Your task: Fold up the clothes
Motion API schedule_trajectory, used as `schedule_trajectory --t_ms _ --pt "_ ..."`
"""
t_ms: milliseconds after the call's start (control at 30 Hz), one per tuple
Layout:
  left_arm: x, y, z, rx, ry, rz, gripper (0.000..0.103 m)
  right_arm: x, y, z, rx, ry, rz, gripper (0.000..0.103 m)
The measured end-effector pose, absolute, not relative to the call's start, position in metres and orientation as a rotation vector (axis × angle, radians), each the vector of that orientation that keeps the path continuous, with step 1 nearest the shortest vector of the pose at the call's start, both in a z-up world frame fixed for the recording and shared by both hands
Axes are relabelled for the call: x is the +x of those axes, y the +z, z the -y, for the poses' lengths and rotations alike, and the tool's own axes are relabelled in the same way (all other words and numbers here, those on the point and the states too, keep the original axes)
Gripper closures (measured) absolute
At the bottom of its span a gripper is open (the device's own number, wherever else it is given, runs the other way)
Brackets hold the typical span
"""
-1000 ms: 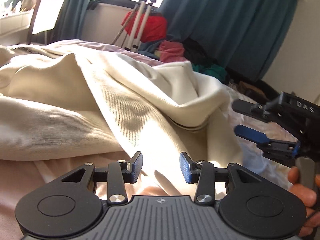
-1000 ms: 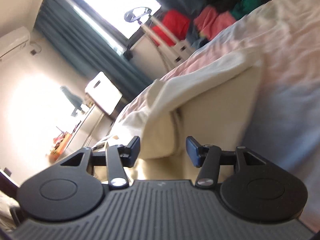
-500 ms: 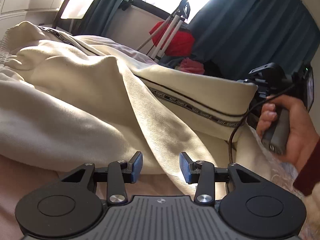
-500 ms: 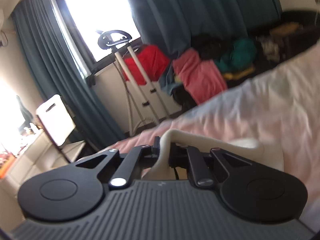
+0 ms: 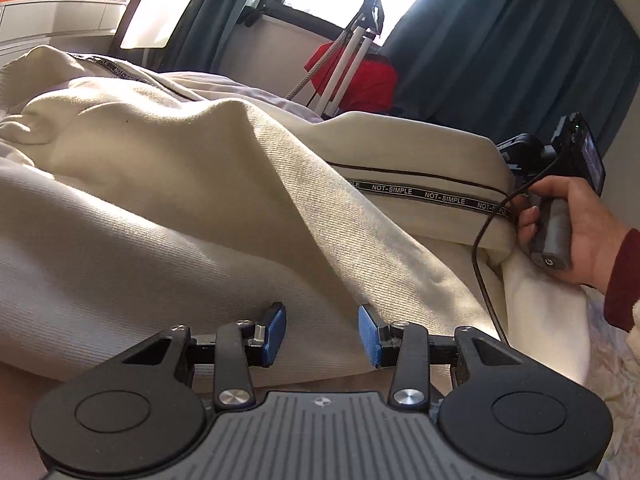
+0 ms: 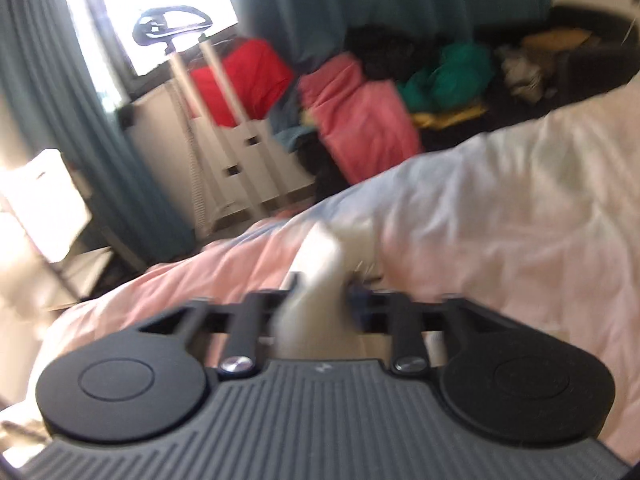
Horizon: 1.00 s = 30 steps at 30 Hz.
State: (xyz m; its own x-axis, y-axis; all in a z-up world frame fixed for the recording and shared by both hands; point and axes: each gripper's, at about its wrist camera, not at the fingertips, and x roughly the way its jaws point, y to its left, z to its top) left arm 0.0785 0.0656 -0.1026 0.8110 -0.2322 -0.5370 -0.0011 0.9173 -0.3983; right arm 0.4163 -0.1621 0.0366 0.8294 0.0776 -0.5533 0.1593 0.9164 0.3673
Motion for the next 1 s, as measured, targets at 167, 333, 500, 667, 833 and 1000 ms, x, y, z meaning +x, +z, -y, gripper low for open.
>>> schedule_trajectory --t_ms 167,333,500,667,833,1000 --pt "0.071 -0.1 -0.063 -0.407 -0.134 -0.625 0.06 0.353 0.06 0.182 0.453 0.069 -0.534 0.035" --pt "0.064 -0.094 -0.063 -0.419 -0.133 -0.618 0.06 0.301 0.054 0.211 0.507 -0.061 -0.542 0.034" --pt "0.058 -0.091 -0.06 -0.417 -0.138 -0.617 0.06 0.28 0.006 0.238 0.663 -0.195 -0.643 0.034" --pt "0.059 -0.092 -0.056 -0.428 -0.146 -0.609 0.06 0.281 -0.041 0.238 0.84 -0.129 -0.737 0.034" --pt "0.069 -0.094 -0.056 -0.43 -0.169 -0.598 0.06 0.282 -0.044 0.215 0.829 -0.107 -0.656 0.064" --pt "0.07 -0.093 -0.056 -0.426 -0.188 -0.572 0.06 0.269 -0.01 0.205 0.758 -0.139 -0.511 0.093"
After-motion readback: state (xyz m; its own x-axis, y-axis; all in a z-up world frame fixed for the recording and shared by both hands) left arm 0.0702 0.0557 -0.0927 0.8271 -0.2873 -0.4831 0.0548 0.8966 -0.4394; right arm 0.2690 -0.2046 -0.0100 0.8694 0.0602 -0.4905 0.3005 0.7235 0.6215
